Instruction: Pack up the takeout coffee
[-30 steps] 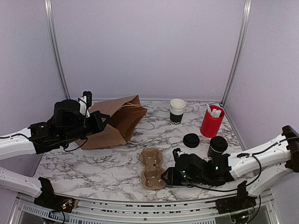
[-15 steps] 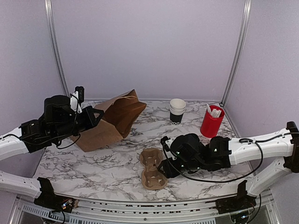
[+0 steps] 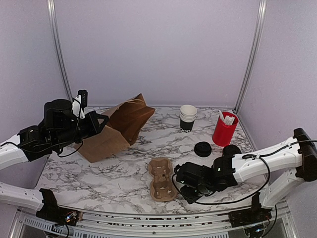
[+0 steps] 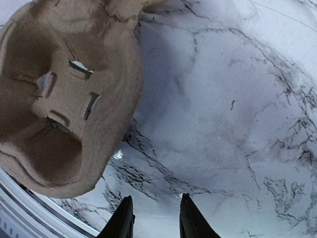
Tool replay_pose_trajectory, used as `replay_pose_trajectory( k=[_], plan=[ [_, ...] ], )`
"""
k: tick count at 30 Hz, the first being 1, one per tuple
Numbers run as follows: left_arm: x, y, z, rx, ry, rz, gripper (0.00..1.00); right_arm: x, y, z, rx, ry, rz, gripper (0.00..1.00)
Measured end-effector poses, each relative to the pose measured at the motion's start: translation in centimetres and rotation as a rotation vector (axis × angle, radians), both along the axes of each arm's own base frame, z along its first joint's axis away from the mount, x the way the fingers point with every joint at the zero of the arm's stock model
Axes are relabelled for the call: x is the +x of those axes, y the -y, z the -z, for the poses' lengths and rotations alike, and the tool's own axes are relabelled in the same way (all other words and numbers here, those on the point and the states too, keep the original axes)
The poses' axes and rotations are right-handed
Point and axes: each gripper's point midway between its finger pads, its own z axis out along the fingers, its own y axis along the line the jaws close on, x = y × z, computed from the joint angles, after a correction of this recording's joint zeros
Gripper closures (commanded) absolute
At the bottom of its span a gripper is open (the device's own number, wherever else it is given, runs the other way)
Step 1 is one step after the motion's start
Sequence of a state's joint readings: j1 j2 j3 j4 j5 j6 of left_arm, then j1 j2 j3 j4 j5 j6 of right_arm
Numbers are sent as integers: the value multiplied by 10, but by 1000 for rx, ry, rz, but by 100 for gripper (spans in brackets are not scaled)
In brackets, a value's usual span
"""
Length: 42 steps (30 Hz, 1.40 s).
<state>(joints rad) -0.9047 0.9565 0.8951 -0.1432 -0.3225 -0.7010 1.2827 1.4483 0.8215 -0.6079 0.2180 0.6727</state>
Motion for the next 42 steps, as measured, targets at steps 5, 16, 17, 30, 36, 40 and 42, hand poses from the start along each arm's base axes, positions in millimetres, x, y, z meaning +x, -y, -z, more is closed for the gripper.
replay_pose_trajectory(
  k=[5,16,17,30,36,40,42],
  plan=[
    [-1,-1,-5,-2,9,1,100,-8,-10,15,-36,-39,-46,65],
    [-3,-7,-13,-8,22,-9,100,8,-118,-29,248,-9,-179,51],
    [-3,-8,-14,-9,23,-9,100,12,-119,-32,257,-3,-179,49],
    [-4,-14,-16,8,35,-18,100,29,-104,-92,313,132,-315,26],
    [-7,-19,-15,17,32,-20,100,52,-124,-77,243,174,-470,20],
    [-12,-26,-20,11,36,-21,100,72,-132,-63,212,174,-527,19],
    [-14,-29,-22,6,41,-23,100,79,-133,-54,191,167,-549,19]
  ],
)
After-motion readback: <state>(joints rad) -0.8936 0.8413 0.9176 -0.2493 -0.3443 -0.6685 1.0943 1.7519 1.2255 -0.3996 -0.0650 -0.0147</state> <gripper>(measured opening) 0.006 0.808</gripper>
